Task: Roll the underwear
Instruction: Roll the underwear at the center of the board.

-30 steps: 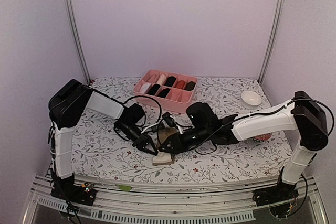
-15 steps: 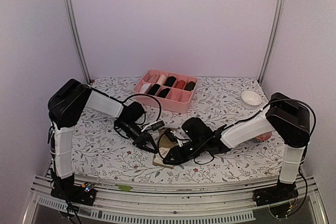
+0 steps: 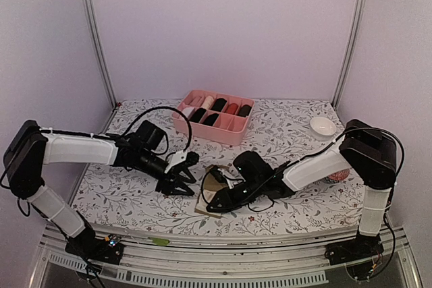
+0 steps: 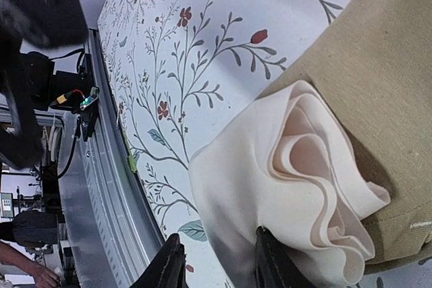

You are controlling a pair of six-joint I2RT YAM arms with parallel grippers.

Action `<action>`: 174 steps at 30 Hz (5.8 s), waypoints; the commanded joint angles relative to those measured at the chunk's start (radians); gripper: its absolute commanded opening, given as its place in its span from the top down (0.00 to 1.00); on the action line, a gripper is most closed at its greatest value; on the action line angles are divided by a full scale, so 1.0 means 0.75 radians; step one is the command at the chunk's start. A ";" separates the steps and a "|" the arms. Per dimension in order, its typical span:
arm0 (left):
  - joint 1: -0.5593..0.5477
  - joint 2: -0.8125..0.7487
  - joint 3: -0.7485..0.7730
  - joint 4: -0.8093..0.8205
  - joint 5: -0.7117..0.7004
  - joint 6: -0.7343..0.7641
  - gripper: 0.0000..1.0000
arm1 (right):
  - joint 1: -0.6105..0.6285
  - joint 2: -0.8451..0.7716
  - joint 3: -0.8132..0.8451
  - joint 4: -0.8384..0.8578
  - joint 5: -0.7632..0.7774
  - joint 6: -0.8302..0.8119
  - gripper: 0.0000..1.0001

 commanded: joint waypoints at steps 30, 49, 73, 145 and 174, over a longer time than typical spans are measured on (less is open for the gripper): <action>-0.353 0.304 0.112 -0.181 -0.468 0.426 0.92 | -0.103 -0.833 -0.391 -0.194 0.411 -0.192 0.45; -0.082 0.993 0.813 -1.151 0.210 0.627 1.00 | 0.234 -0.476 -0.162 -0.279 0.510 -0.711 0.43; -0.063 1.106 0.897 -1.240 0.228 0.655 1.00 | 0.250 0.025 0.099 -0.244 0.598 -1.168 0.71; -0.382 0.200 0.004 -0.214 -0.387 0.295 1.00 | -0.369 -0.166 0.075 -0.292 -0.341 -0.233 0.58; -0.085 1.046 0.767 -1.133 0.166 0.588 1.00 | 0.222 -0.117 0.154 -0.401 0.497 -1.197 0.46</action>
